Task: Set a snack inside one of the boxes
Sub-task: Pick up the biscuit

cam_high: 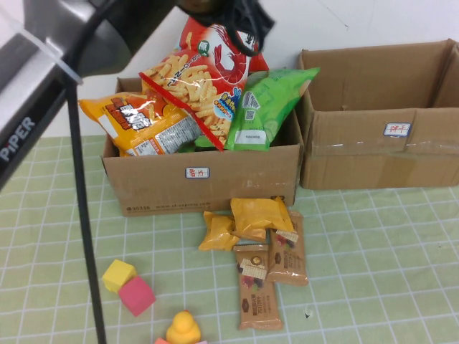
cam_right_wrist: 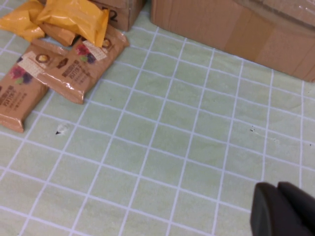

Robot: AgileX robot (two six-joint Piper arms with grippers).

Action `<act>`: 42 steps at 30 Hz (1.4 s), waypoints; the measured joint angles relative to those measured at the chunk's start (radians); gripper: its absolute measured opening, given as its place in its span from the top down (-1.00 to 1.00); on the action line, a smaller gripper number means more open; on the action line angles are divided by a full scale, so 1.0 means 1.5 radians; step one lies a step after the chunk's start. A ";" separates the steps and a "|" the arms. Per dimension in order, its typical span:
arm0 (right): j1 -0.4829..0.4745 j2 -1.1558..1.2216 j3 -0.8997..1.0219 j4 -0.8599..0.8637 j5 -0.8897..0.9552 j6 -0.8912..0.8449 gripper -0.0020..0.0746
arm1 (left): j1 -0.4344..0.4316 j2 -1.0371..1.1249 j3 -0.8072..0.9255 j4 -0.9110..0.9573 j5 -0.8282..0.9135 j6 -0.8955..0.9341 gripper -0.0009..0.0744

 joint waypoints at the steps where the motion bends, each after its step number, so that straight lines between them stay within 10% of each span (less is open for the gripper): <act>1: 0.000 0.000 0.000 0.000 0.000 0.000 0.95 | 0.001 -0.002 0.000 0.013 0.010 0.000 0.98; 14: 0.000 0.000 0.009 0.000 -0.001 0.000 0.95 | 0.001 -0.110 0.283 -0.056 -0.009 -0.034 0.98; 31: 0.000 0.000 0.011 0.000 -0.030 0.000 0.95 | 0.001 -0.123 0.716 -0.311 -0.375 -0.154 0.97; 42: 0.000 0.000 0.012 0.000 -0.030 0.000 0.95 | 0.001 0.024 0.709 -0.375 -0.470 -0.118 -0.54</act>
